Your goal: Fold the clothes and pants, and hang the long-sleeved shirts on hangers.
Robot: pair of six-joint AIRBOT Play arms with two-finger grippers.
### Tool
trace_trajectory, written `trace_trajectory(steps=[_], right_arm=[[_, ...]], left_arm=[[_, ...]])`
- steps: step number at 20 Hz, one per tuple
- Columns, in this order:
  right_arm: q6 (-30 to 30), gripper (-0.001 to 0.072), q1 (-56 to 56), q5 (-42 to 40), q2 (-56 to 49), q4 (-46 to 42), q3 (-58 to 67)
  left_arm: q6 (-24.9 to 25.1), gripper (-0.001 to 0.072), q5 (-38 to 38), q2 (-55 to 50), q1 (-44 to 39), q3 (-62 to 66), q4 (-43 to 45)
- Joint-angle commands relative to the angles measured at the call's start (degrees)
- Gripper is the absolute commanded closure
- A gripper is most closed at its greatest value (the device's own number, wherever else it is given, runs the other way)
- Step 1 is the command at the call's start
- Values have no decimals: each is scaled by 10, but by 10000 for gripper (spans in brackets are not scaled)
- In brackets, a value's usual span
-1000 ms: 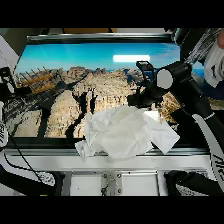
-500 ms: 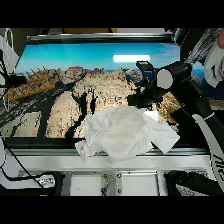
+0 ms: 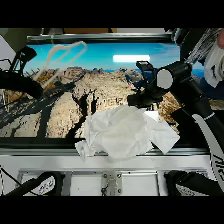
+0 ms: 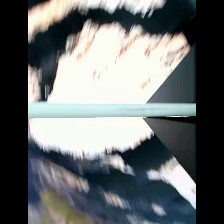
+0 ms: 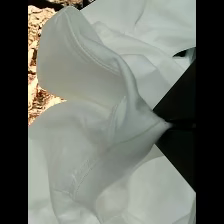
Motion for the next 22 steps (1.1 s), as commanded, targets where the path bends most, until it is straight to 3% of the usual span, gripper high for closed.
trace_trajectory(steps=[1, 3, 6, 9, 12, 16, 22], right_arm=[[0, 699, 0, 0, 0, 0, 0], [0, 699, 0, 0, 0, 0, 0], [0, 699, 0, 0, 0, 0, 0], [0, 699, 0, 0, 0, 0, 0], [0, 699, 0, 0, 0, 0, 0], [0, 699, 0, 0, 0, 0, 0], [0, 699, 0, 0, 0, 0, 0]], left_arm=[[106, 692, -147, 22, -9, 0, -93], [107, 693, -150, 22, -9, 0, -96], [205, 694, -205, 21, -6, 0, -96], [228, 694, -226, 24, 26, -11, -166], [294, 695, -220, 38, 76, -84, -256], [346, 695, -219, 68, 117, -190, -254], [361, 694, -190, 113, 129, -299, -237]])
